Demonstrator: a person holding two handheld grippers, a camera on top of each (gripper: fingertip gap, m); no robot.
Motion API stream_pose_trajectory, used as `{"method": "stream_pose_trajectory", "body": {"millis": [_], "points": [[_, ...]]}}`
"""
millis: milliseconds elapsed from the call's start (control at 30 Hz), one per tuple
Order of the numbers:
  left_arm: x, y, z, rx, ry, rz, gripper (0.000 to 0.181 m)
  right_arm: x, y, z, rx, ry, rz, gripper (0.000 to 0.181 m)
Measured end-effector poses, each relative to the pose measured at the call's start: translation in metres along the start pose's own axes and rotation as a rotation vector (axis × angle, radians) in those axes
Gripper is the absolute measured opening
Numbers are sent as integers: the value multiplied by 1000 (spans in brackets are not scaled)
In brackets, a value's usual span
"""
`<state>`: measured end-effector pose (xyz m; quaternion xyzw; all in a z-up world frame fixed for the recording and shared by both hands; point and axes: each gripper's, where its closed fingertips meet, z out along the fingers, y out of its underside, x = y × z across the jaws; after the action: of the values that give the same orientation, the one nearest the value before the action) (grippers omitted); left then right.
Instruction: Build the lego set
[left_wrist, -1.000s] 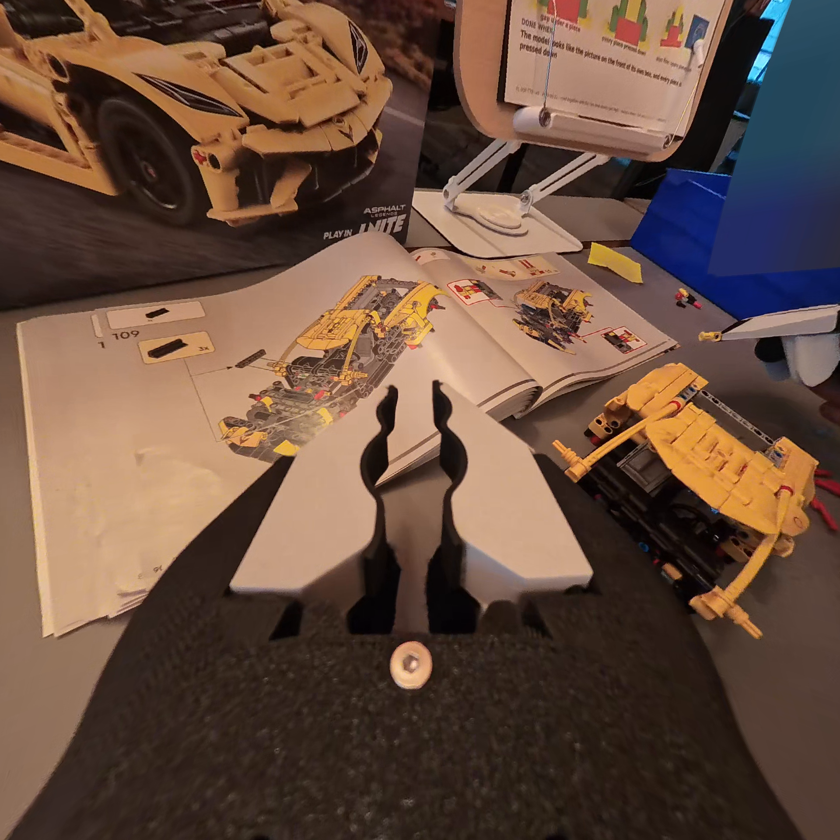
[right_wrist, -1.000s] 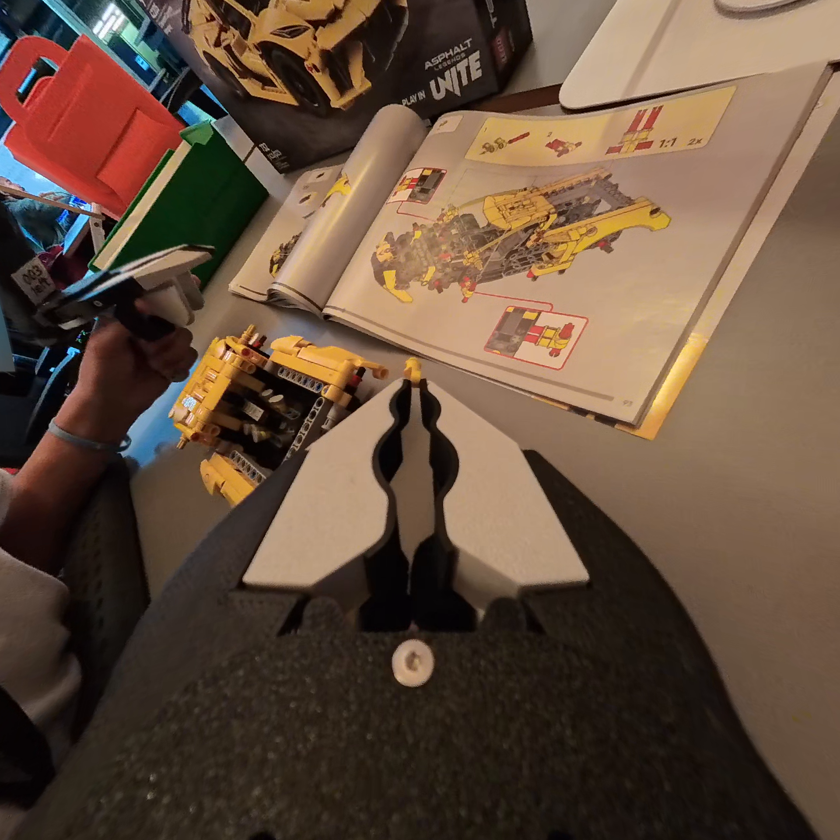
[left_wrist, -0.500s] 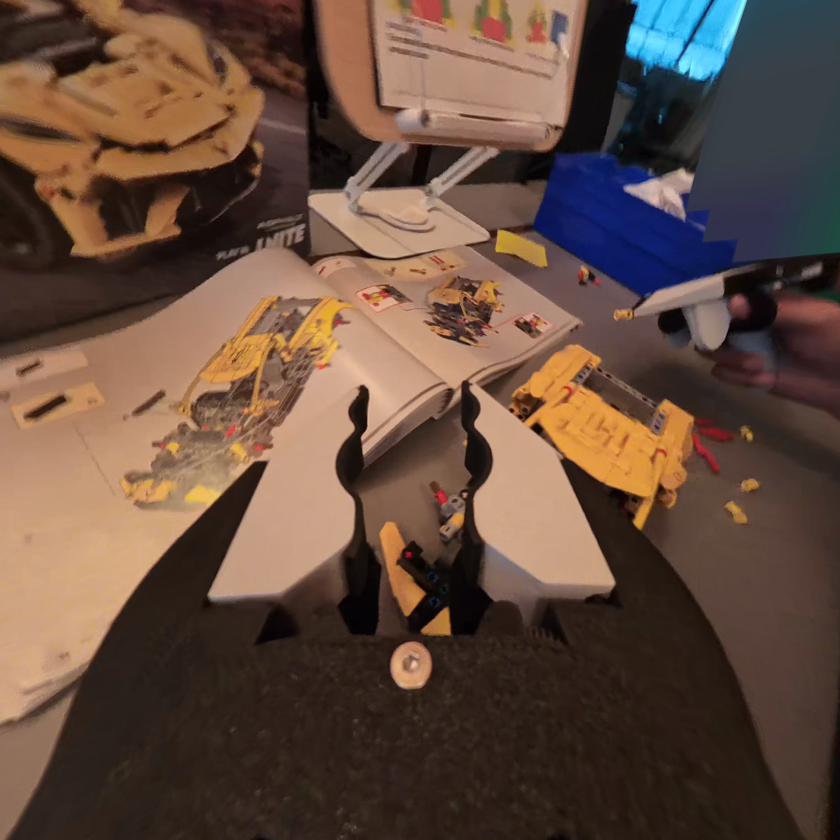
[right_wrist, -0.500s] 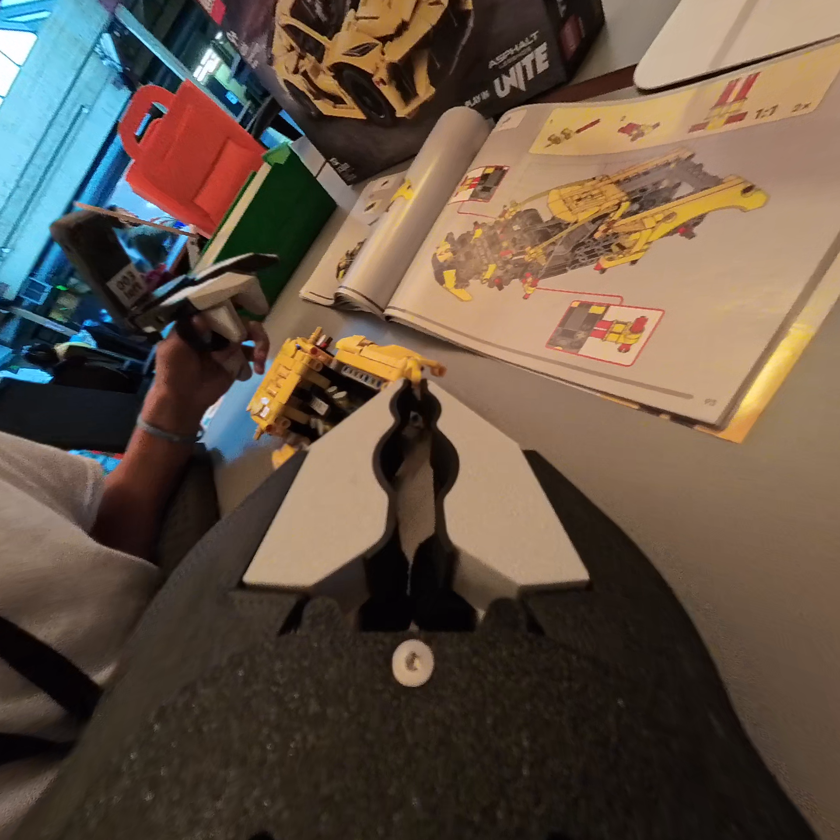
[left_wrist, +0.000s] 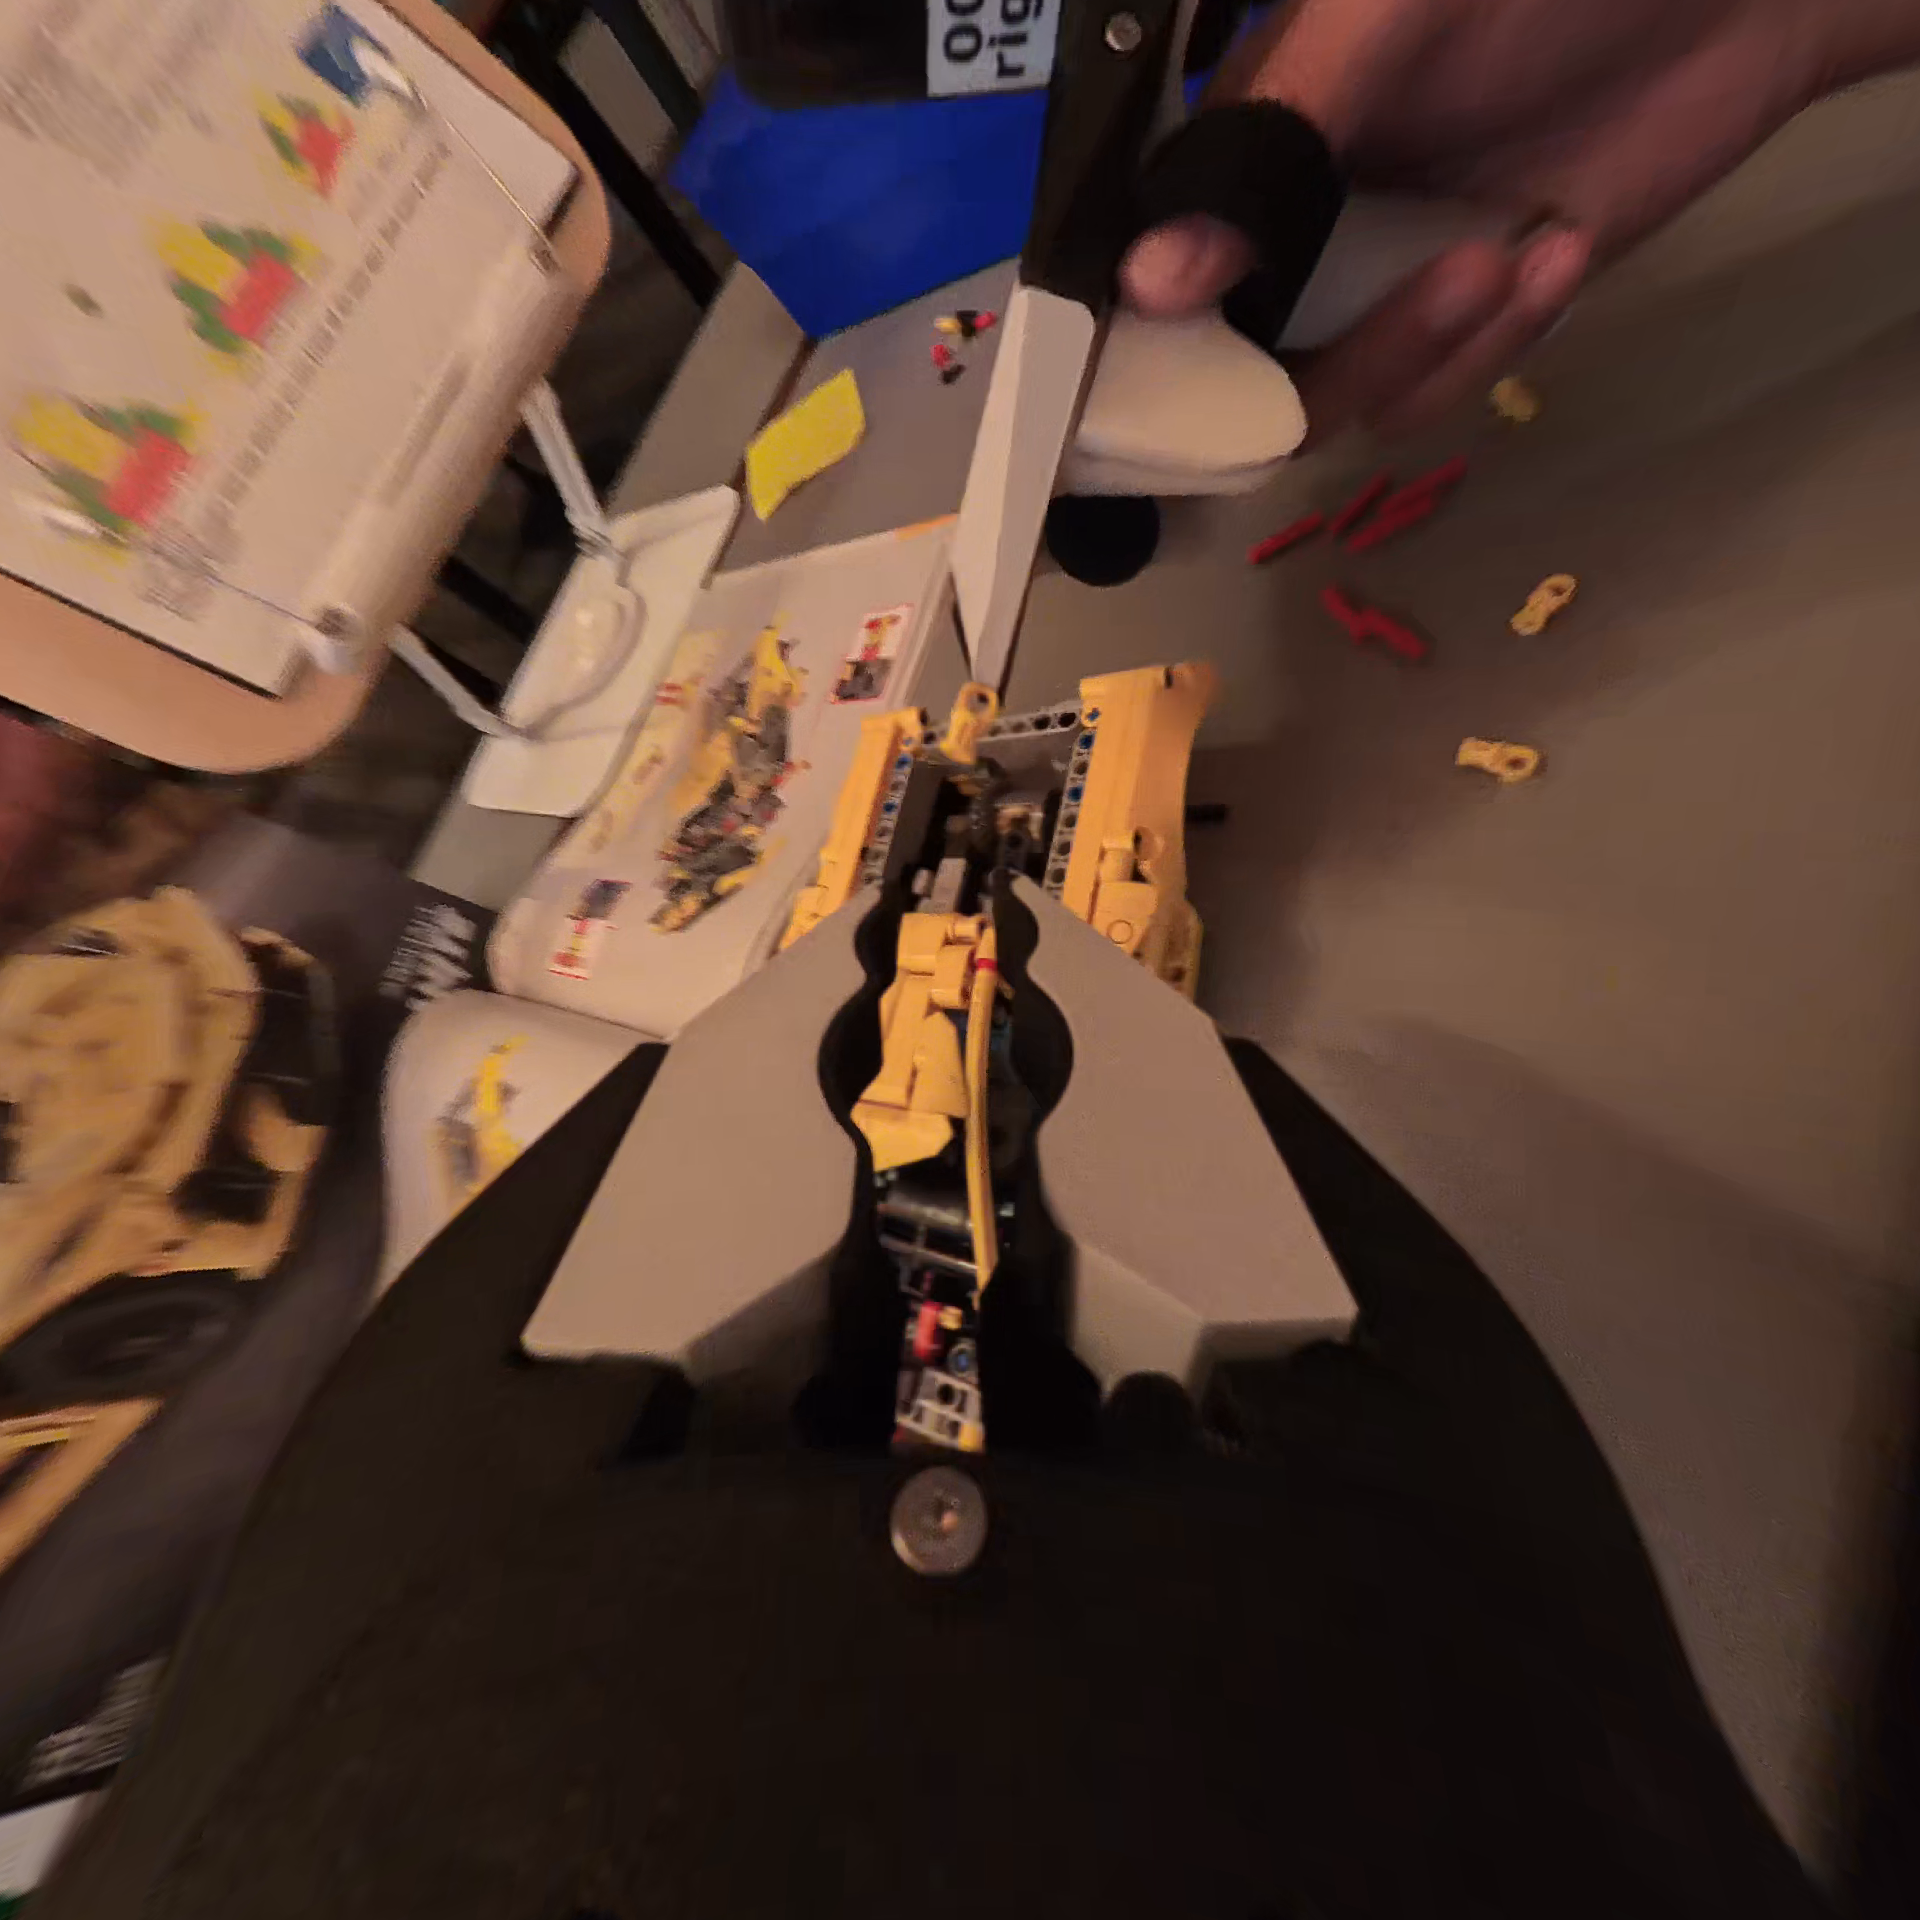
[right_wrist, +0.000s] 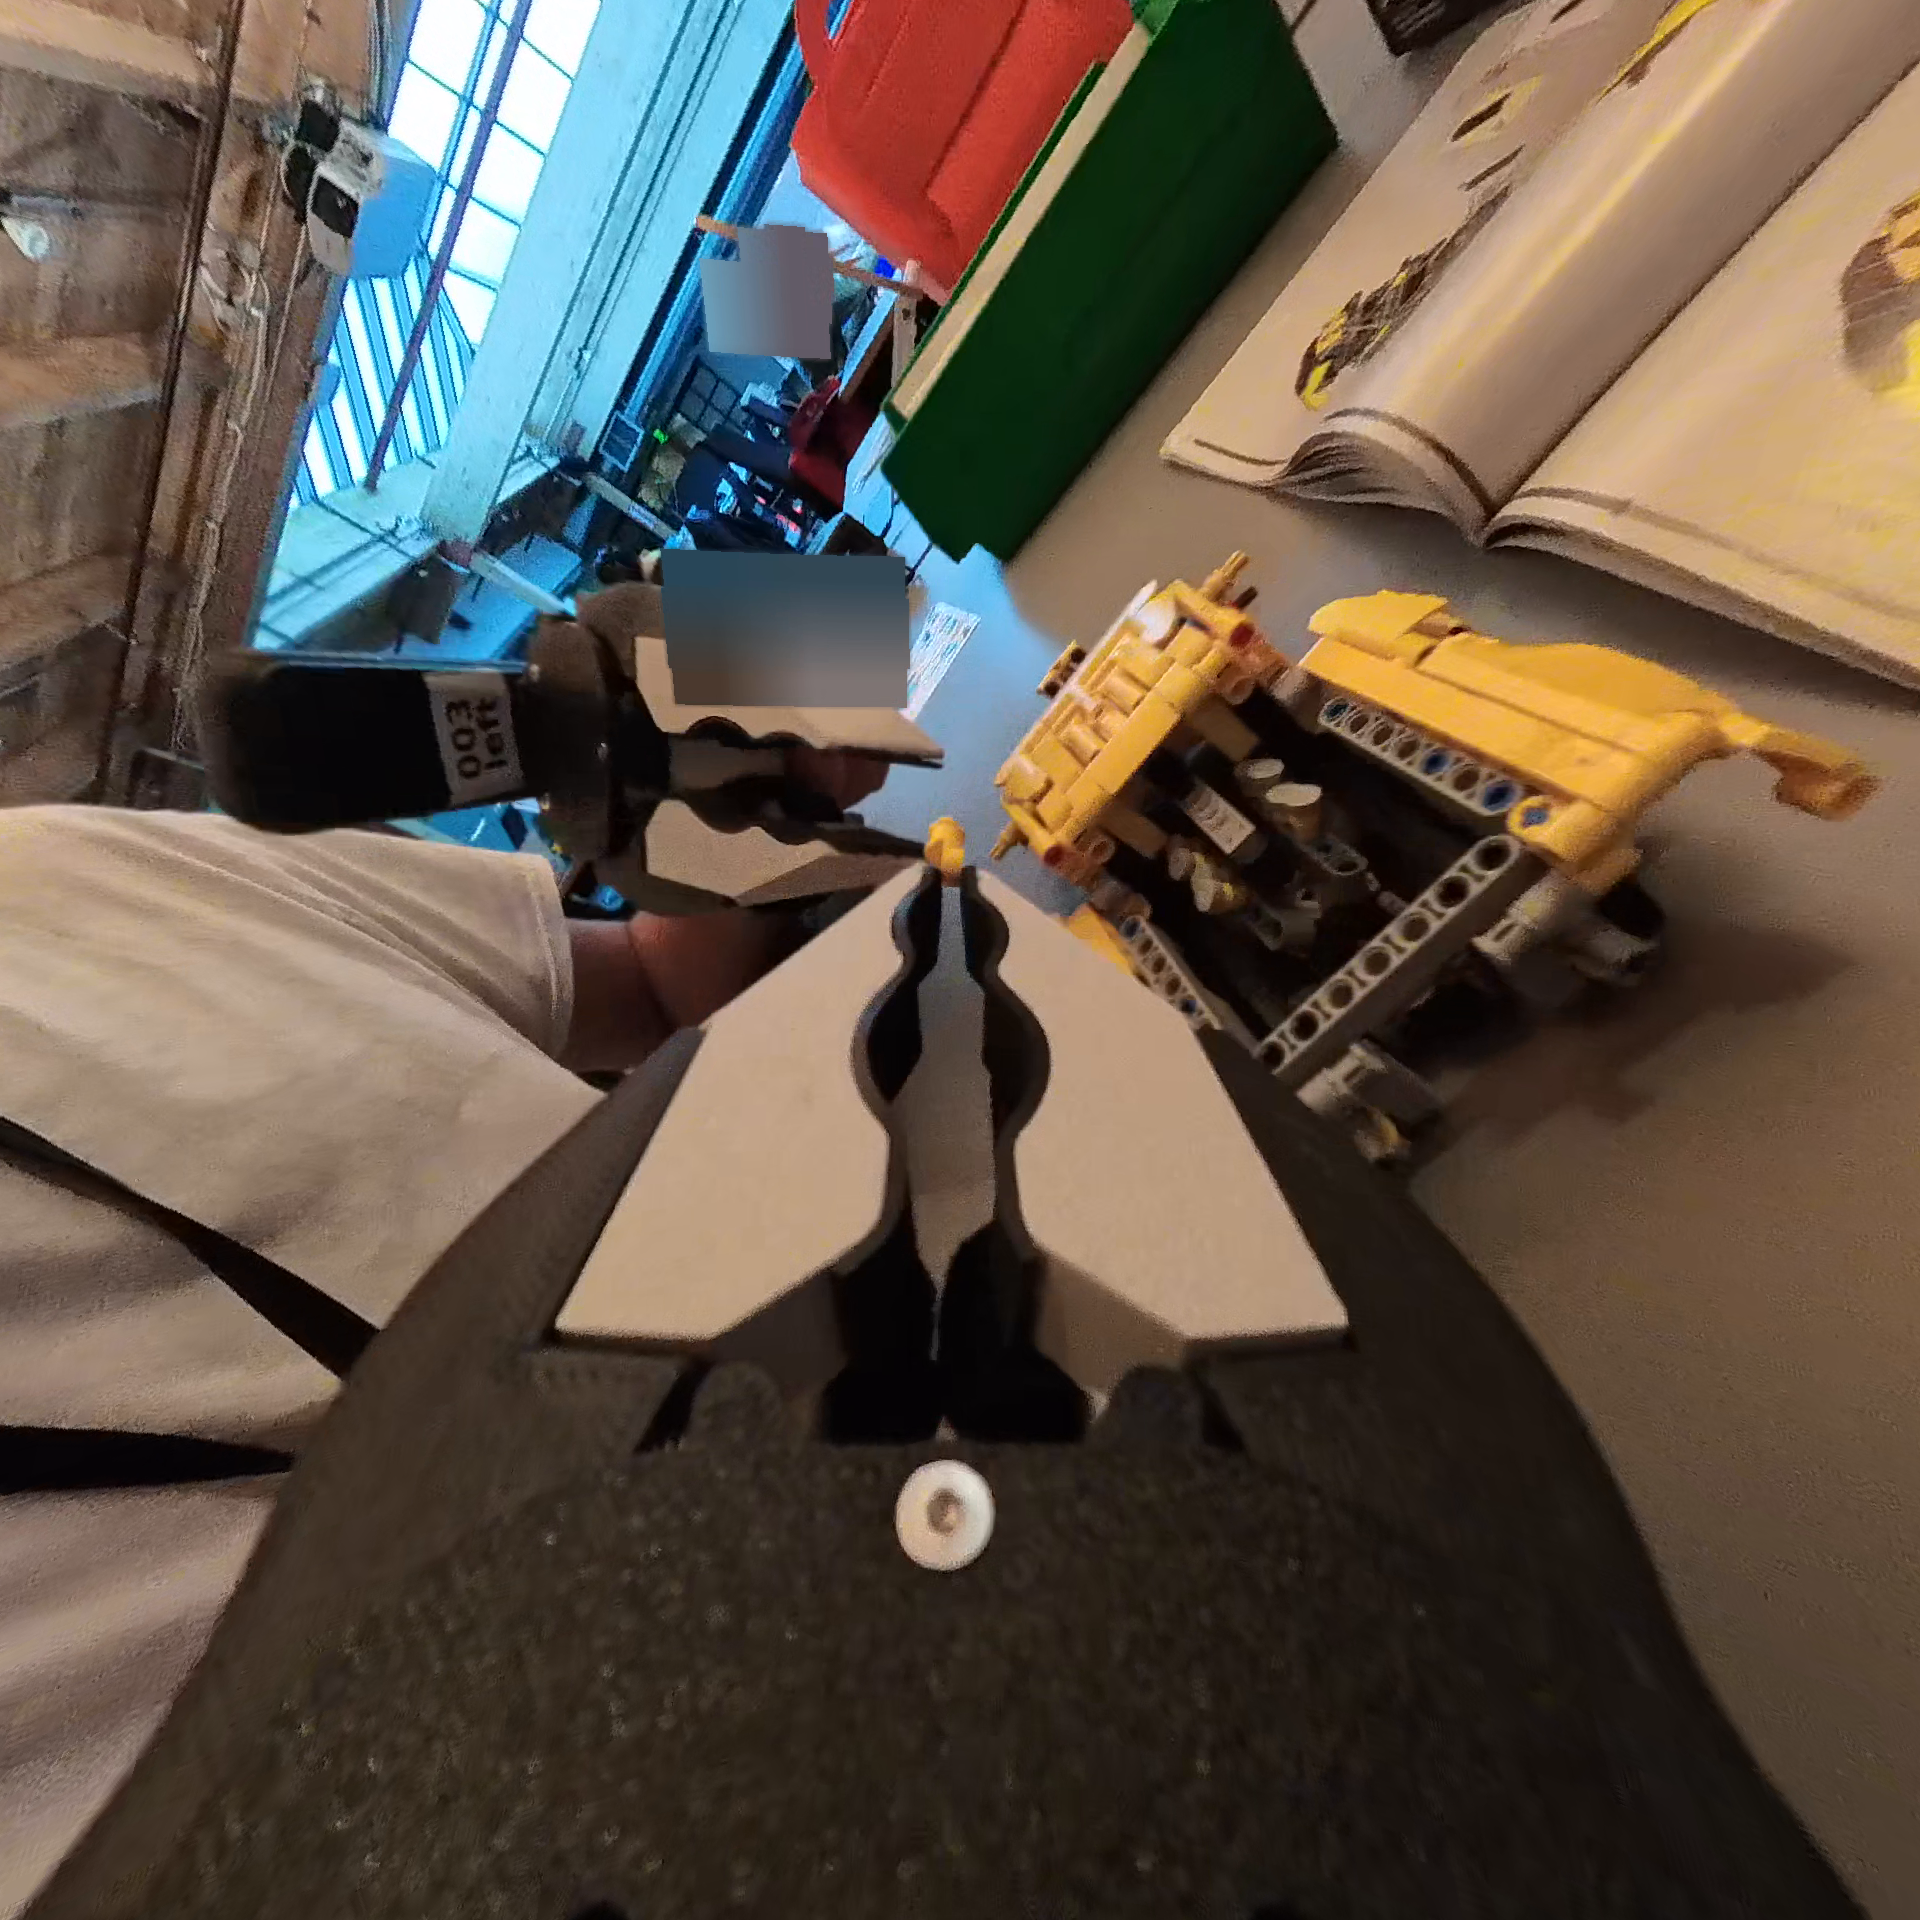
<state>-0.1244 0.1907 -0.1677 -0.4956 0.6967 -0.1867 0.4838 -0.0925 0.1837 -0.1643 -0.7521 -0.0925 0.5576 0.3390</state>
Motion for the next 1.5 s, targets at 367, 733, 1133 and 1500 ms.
{"method": "stream_pose_trajectory", "body": {"millis": [367, 733, 1133, 1500], "points": [[19, 3, 3, -70, -106, 299, 17, -12, 30, 27, -146, -16, -33, 2], [15, -15, 6, 33, -60, 36, 6, -20, 2, 11, 10, -65, -49, 12], [36, -55, -21, 408, 470, -941, 6, -11, 94, -49, -222, 384, -460, 24], [91, -50, -17, 264, 644, -1277, 7, 10, 118, -37, -302, 582, -639, 23]]}}
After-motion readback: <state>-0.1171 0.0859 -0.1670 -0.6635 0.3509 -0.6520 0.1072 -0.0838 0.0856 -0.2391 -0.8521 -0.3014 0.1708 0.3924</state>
